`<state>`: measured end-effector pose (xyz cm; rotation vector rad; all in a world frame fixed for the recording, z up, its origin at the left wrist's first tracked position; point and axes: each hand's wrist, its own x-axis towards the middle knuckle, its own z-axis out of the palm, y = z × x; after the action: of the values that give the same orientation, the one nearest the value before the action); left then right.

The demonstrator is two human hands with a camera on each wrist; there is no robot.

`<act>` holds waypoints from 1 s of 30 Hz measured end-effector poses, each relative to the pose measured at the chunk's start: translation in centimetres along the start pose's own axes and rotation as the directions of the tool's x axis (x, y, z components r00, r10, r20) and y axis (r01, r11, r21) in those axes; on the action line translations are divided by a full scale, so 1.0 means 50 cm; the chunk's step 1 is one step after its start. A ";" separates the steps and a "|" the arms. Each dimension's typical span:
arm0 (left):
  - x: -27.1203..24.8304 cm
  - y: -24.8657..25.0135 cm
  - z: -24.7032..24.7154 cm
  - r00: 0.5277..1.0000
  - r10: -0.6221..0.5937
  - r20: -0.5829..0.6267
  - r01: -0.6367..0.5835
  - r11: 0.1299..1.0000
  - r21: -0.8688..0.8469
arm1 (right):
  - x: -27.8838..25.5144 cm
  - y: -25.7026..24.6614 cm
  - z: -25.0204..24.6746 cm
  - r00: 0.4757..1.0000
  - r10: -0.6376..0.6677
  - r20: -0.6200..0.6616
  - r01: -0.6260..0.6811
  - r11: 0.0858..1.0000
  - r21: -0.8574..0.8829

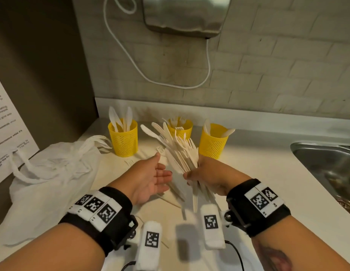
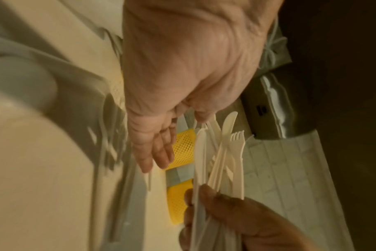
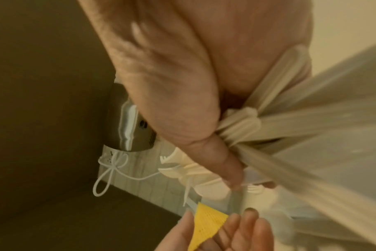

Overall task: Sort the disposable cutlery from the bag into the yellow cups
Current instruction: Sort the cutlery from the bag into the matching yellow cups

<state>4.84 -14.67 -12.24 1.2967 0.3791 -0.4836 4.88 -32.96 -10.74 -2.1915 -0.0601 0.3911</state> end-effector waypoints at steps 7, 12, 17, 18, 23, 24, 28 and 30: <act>0.014 0.009 0.011 0.999 0.010 0.041 -0.005 0.992 -0.123 | 0.010 0.000 -0.005 0.997 0.065 0.047 -0.051 0.966 -0.252; 0.009 0.037 0.028 0.970 0.236 -0.062 -0.244 0.952 -0.186 | 0.003 0.012 0.017 0.985 0.001 0.175 -0.007 0.999 0.032; -0.003 0.064 0.048 0.886 0.446 -0.124 -0.453 0.890 -0.040 | 0.026 0.008 0.045 0.982 -0.185 -0.024 0.186 0.970 0.159; -0.014 0.071 0.057 0.852 0.512 -0.112 -0.515 0.857 0.000 | 0.031 0.006 0.051 0.971 -0.219 -0.097 0.234 0.954 0.189; -0.055 0.097 0.092 0.704 0.710 -0.009 -0.710 0.704 0.006 | 0.048 -0.007 0.076 0.816 -0.371 -0.443 0.469 0.873 0.133; -0.060 0.099 0.093 0.685 0.728 -0.006 -0.728 0.685 -0.006 | 0.049 -0.011 0.080 0.792 -0.391 -0.469 0.494 0.862 0.114; -0.060 0.096 0.092 0.648 0.761 0.001 -0.758 0.646 0.088 | 0.064 -0.015 0.094 0.780 -0.417 -0.467 0.521 0.846 0.114; -0.054 0.087 0.090 0.666 0.745 -0.024 -0.734 0.661 0.157 | 0.075 -0.010 0.105 0.792 -0.418 -0.444 0.509 0.854 0.105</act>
<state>4.94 -17.83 -6.21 1.4797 -0.1450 0.2606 6.89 -27.92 -14.25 -1.9079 -0.3107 -0.3332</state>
